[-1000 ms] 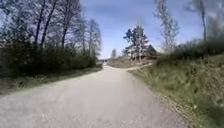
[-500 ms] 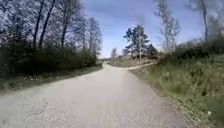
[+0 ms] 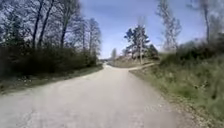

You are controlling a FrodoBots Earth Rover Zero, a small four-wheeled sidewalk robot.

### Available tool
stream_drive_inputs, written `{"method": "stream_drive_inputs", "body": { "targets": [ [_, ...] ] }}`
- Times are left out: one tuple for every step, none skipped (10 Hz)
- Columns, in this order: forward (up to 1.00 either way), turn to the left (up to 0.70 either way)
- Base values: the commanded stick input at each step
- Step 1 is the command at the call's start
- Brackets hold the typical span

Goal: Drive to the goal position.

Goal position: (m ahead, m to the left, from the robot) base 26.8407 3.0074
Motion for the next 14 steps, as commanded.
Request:
{"method": "stream_drive_inputs", "body": {
  "targets": [
    [0.7, 0.0],
    [0.7, 0.0],
    [0.7, 0.0],
    [0.7, 0.0],
    [0.7, 0.0],
    [0.7, 0.0],
    [0.7, 0.0],
    [0.7, 0.0],
    [0.7, 0.0],
    [0.7, 0.0],
    [0.7, 0.0],
    [0.7, 0.0],
    [0.7, 0.0],
    [0.7, 0.0]
  ]
}}
